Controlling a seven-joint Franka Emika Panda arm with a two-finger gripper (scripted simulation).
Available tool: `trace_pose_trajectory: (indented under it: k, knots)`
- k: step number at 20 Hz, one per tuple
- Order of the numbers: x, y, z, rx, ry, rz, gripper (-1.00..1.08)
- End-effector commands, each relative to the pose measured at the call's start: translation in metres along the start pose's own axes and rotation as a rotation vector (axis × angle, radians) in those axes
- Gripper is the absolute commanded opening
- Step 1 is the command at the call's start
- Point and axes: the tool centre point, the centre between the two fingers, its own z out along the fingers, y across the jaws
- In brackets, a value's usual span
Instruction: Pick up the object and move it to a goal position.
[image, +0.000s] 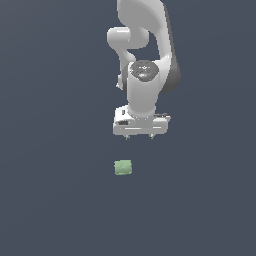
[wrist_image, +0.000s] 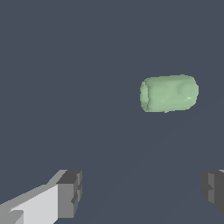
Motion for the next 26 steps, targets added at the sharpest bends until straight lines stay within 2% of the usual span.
trace_pose_trajectory:
  k: [1, 15, 26]
  knots:
    - [0.000, 0.000, 0.000, 0.000, 0.000, 0.000, 1.00]
    - [0.006, 0.005, -0.013, -0.014, 0.017, -0.016, 1.00]
    - [0.014, 0.011, -0.005, -0.009, 0.014, 0.127, 1.00]
